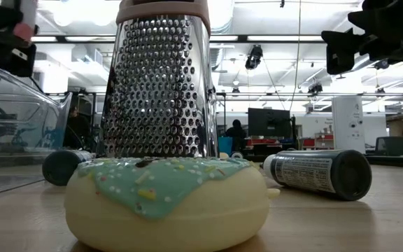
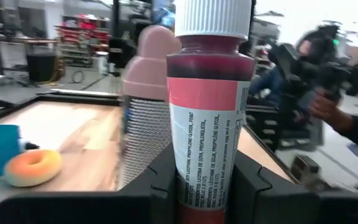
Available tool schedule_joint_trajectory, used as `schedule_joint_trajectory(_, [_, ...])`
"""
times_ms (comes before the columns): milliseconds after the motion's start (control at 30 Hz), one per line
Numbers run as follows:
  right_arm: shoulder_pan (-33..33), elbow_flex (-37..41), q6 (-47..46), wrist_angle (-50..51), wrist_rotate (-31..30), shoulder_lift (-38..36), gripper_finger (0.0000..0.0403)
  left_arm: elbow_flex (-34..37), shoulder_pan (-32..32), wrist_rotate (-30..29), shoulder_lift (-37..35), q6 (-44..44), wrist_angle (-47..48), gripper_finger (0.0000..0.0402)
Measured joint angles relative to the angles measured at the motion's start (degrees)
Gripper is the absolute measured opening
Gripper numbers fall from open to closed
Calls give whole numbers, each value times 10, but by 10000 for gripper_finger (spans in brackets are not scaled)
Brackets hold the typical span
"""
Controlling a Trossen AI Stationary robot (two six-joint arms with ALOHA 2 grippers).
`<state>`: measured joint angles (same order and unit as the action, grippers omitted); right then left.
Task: Pick & Place Food Item
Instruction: Put the pink food coloring bottle into the transparent bin
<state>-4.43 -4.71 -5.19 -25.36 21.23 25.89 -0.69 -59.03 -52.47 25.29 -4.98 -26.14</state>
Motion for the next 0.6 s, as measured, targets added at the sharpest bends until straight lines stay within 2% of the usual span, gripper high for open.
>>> schedule_joint_trajectory(233, [0, 0, 1, 0, -3, 0, 224, 0, -48, 76, 19, -12, 0, 84])
schedule_joint_trajectory(500, [0, 0, -5, 0, -4, 0, 224, 3, -53, 140, 39, -63, 23, 84])
schedule_joint_trajectory(600, [0, 0, -6, 0, -4, 0, 224, 3, -53, 168, 60, -108, 36, 84])
